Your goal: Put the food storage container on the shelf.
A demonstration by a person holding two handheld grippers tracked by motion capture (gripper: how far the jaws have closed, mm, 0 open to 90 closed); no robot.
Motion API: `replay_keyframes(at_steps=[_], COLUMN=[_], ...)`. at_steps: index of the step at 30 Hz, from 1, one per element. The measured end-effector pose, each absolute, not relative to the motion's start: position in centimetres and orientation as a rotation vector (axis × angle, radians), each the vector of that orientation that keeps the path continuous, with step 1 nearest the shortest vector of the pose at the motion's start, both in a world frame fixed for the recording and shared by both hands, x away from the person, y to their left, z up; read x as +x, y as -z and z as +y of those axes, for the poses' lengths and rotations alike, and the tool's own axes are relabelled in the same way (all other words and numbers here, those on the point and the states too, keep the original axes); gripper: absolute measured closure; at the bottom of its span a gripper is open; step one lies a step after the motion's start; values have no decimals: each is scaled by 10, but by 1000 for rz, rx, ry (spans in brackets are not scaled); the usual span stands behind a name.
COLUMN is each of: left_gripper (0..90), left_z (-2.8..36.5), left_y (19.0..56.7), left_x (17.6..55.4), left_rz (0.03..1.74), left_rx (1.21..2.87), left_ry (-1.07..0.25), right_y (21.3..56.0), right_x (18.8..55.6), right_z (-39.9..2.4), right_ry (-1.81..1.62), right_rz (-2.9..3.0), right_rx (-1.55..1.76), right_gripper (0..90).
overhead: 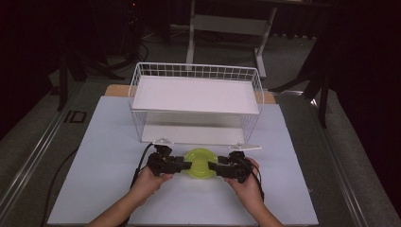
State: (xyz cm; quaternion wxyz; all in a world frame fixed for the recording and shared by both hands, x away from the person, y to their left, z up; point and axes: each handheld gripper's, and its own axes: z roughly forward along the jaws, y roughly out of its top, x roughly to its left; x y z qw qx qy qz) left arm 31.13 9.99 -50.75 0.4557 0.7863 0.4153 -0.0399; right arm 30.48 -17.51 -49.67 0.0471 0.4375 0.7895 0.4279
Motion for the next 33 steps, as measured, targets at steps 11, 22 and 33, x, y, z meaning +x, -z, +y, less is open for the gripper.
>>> replay_keyframes(at_steps=[11, 22, 33], left_gripper=[719, 817, 821], left_z=[96, 93, 105], left_y=[502, 493, 477], left_x=[297, 277, 292], left_rz=[1029, 1106, 1067], left_rx=[1945, 1953, 1832], left_ry=[110, 31, -37], right_y=[490, 482, 460], right_x=[296, 284, 300], right_z=[-180, -177, -169], right_ry=[-1283, -1272, -1330], right_rz=[2439, 2430, 2340], right_rx=[1290, 1288, 1269], right_gripper=[713, 792, 791])
